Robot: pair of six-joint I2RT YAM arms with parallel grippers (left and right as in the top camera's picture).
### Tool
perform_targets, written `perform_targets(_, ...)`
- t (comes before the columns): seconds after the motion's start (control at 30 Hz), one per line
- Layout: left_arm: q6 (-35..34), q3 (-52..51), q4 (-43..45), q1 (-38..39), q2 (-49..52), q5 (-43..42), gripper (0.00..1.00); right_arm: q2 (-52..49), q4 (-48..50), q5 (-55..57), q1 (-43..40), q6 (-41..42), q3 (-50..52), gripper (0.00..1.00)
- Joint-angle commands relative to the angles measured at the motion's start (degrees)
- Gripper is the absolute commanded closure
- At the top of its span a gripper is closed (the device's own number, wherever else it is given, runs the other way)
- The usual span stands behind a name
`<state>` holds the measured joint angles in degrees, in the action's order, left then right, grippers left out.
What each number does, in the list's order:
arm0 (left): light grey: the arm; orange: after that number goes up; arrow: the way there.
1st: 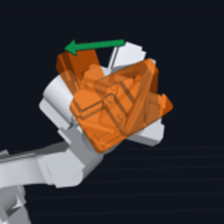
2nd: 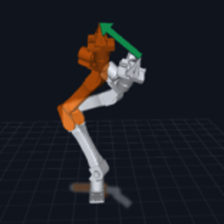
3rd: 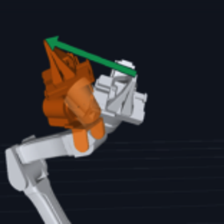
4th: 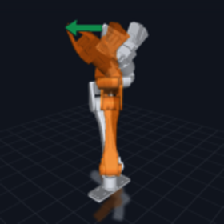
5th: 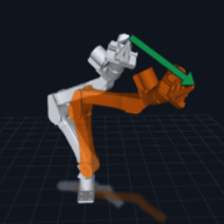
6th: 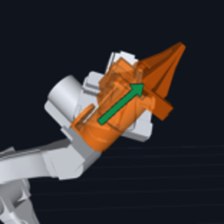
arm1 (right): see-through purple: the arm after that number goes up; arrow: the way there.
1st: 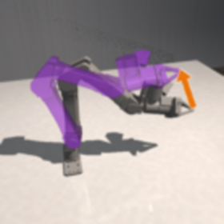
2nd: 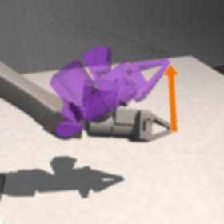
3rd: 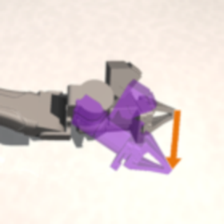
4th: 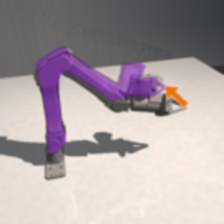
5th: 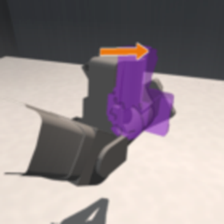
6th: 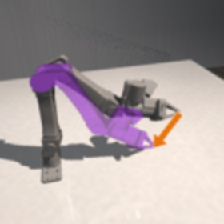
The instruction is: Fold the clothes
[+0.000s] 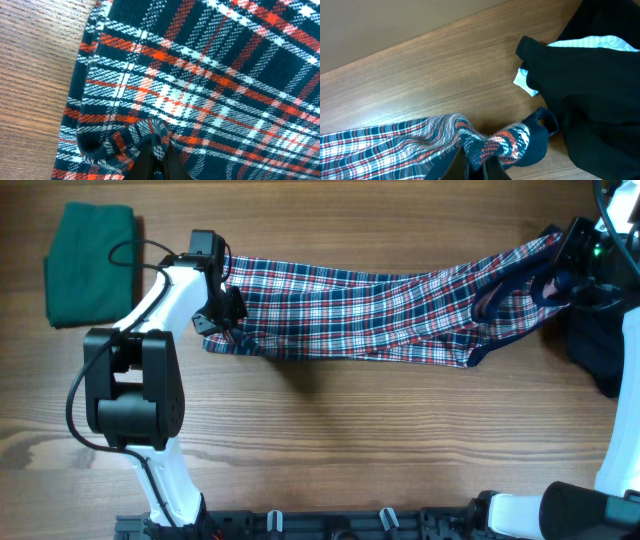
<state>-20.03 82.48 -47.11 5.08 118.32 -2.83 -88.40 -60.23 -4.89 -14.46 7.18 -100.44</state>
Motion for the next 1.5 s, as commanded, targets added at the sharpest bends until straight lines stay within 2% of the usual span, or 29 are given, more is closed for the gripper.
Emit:
perform_targets(0.0,-0.15,0.22,-0.26,-0.04,0.87,0.31,0.96,-0.66,0.07,0.13,-0.17,-1.03,-1.25,0.95)
perform_targets(0.17,-0.09,5.20,-3.45,-0.04,0.09,0.33,0.96,-0.66,-0.20,0.13,-0.17,-1.03,-1.22,0.96)
perform_targets(0.53,0.35,25.07,-7.80,-0.07,-2.03,0.44,0.96,-0.66,-0.50,-0.33,-0.17,-1.07,-1.22,0.96)
perform_targets(0.67,0.35,31.10,-7.78,-0.11,-2.16,3.17,0.96,-0.66,0.28,-1.20,-0.17,-1.18,-1.22,0.96)
perform_targets(0.97,0.33,40.83,-3.17,-0.44,-2.19,7.06,0.96,-0.66,16.15,-2.89,-0.20,-4.83,-1.22,0.96)
perform_targets(1.1,0.35,46.14,-4.02,-1.51,-2.32,7.06,0.96,-0.63,19.54,-2.89,-0.17,-6.14,-1.22,0.96)
perform_targets(1.23,0.42,51.08,-8.07,-2.97,-4.55,8.15,0.96,0.22,17.86,-3.19,-0.17,-6.14,-1.25,0.96)
perform_targets(1.47,1.88,51.49,-12.52,-3.89,-12.09,8.98,0.96,8.28,13.84,-4.22,-0.20,-5.33,-1.27,0.96)
